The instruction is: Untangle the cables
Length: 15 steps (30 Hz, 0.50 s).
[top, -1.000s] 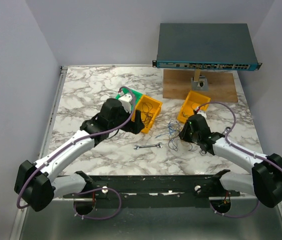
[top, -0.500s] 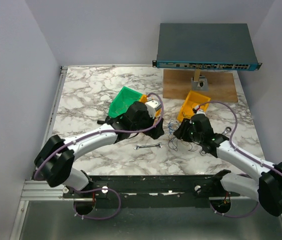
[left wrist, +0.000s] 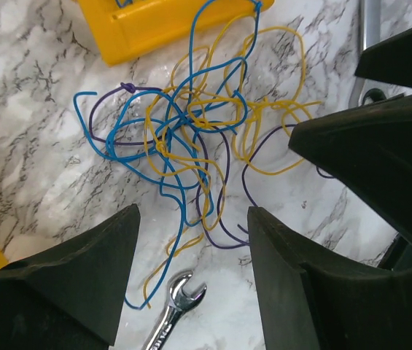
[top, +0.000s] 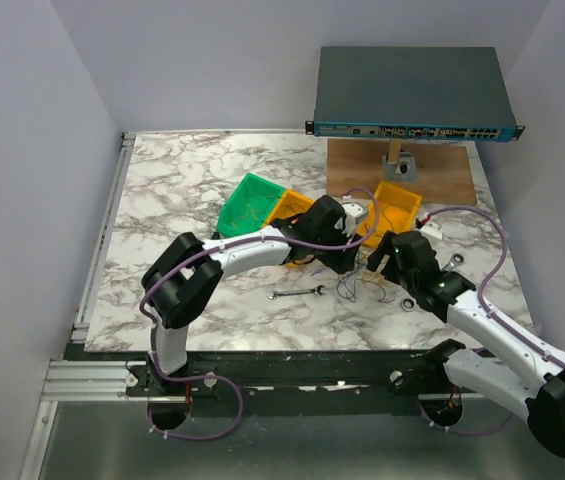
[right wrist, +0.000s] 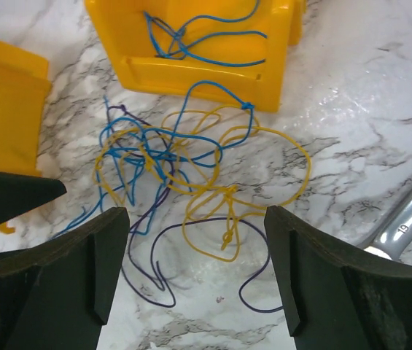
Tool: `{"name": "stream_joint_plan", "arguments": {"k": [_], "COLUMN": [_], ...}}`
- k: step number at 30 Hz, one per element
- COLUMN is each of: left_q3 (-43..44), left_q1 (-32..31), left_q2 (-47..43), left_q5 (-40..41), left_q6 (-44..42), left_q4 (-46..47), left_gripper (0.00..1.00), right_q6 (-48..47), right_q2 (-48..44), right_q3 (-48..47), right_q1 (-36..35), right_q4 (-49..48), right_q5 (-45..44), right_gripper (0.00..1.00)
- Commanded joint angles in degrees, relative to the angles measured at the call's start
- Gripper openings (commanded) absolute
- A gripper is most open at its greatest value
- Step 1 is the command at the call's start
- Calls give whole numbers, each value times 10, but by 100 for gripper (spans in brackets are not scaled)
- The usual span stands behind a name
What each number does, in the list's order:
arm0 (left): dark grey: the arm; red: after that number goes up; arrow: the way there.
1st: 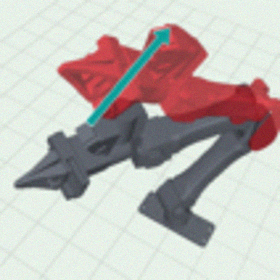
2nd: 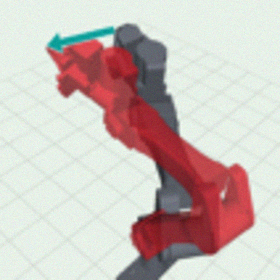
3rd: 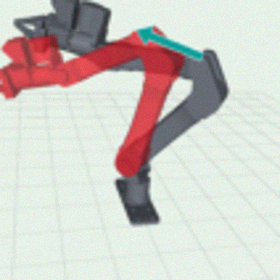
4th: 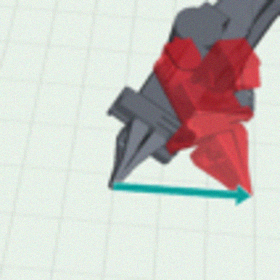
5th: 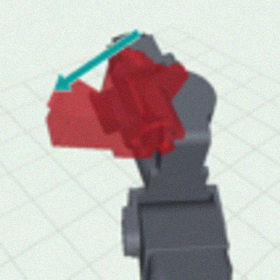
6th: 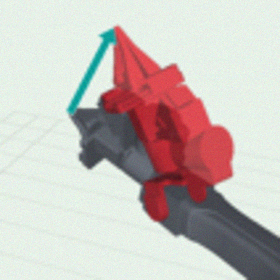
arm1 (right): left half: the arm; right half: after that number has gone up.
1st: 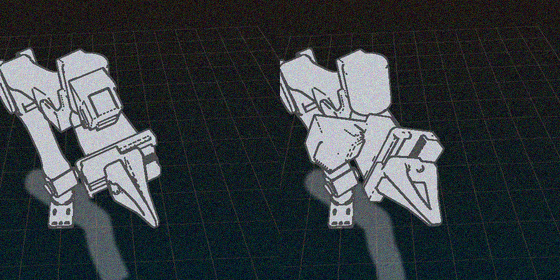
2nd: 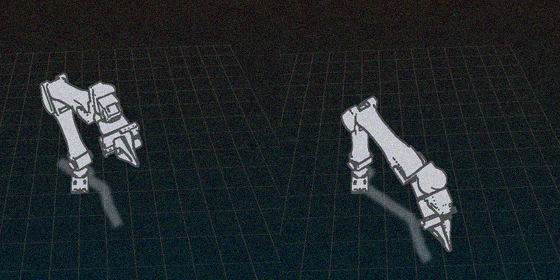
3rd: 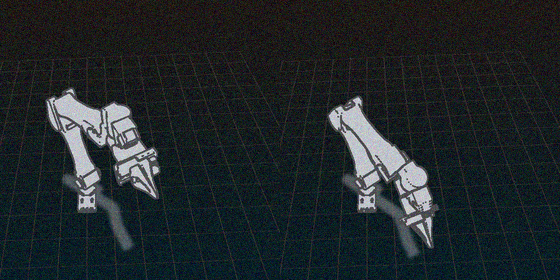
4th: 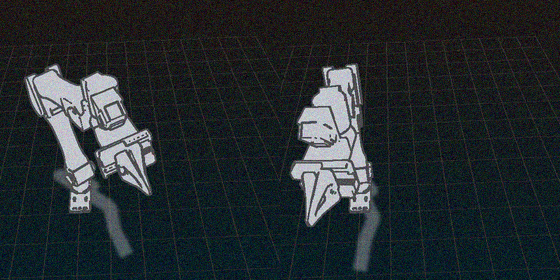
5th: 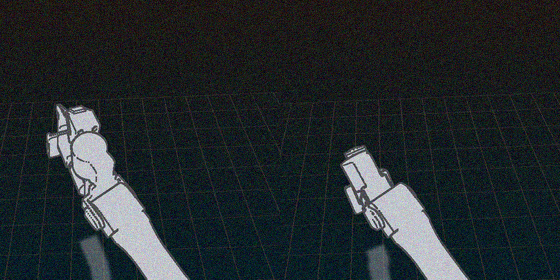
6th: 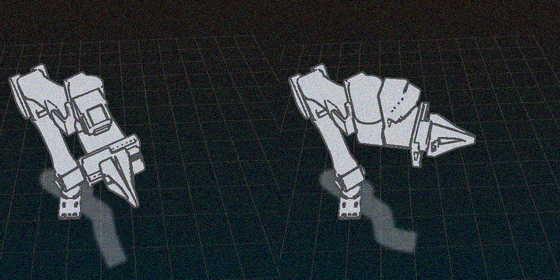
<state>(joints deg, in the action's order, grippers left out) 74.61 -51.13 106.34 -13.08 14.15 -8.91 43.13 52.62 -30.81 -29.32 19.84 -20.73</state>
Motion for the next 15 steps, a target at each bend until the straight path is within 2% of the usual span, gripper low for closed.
{"name": "stream_joint_plan", "arguments": {"k": [1, 7, 13, 15], "left_q3": [30, 14, -15, -24], "left_q1": [-3, -2, 1, 4], "left_q2": [39, 47, 56, 53], "left_q5": [-26, -45, -102, -101], "left_q6": [-7, 23, 86, 95], "left_q4": [-32, -9, 52, 63], "left_gripper": [60, 53, 41, 40], "right_q6": [35, 30, 37, 38], "right_q2": [43, 88, 135, 145], "right_q3": [-9, -3, -2, -3], "right_q1": [7, 12, 12, 12], "right_q4": [34, 8, -8, -13], "right_q5": [-55, -25, -3, 12], "right_gripper": [83, 79, 62, 60]}}
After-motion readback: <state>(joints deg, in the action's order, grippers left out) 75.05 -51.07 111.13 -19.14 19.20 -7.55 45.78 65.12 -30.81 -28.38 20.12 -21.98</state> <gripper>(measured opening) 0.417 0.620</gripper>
